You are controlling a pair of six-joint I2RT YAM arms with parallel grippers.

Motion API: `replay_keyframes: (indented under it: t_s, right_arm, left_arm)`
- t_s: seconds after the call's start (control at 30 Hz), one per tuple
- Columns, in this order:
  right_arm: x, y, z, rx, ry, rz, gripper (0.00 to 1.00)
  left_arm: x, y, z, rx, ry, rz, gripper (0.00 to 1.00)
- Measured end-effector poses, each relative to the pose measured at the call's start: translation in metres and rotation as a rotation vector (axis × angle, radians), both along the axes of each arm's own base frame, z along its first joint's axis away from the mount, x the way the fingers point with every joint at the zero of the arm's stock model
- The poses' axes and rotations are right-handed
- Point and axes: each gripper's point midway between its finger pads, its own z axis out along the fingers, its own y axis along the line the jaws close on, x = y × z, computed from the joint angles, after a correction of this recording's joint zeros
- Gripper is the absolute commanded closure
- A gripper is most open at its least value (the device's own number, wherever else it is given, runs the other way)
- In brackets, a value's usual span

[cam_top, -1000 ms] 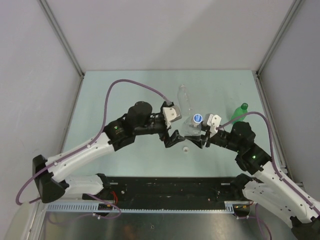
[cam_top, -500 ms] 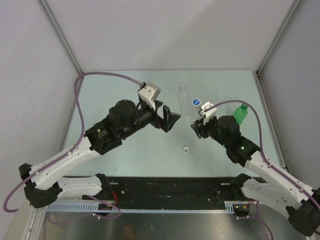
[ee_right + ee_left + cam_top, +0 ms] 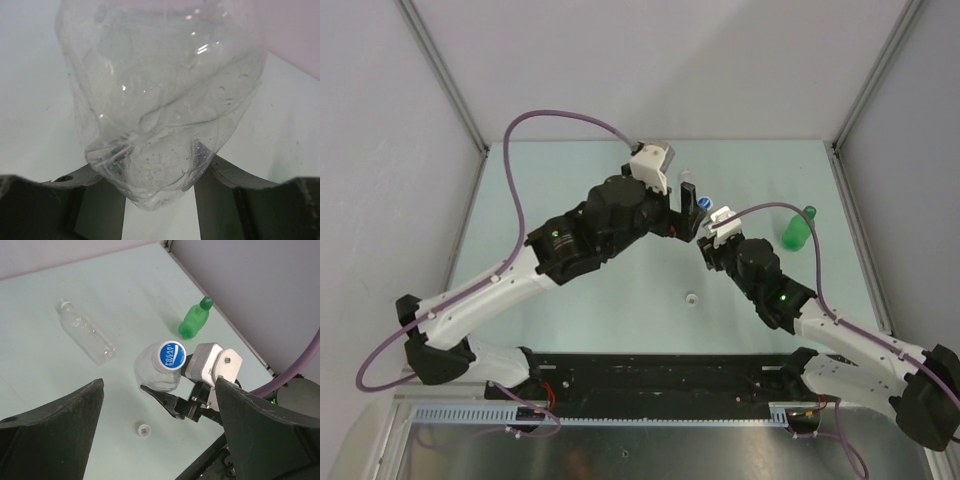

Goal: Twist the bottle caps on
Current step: Screw the bottle cap onto the plastic bottle.

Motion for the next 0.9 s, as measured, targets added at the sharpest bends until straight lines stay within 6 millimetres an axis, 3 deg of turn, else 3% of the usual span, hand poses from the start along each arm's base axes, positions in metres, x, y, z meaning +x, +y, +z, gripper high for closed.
replay_keyframes:
  t_s: [0.2,0.9]
  right_arm:
    - [0.008,0.006,0.000,-0.004,-0.037,-0.019,1.00]
    - [0.007,0.013,0.006,-0.021,-0.077,0.008,1.00]
  left_arm:
    - [0.001,-0.013,-0.019,0.055,0.029,0.005,0.05]
    - [0.017,-0.021,-0.018,0.006,0.063,0.118,0.28]
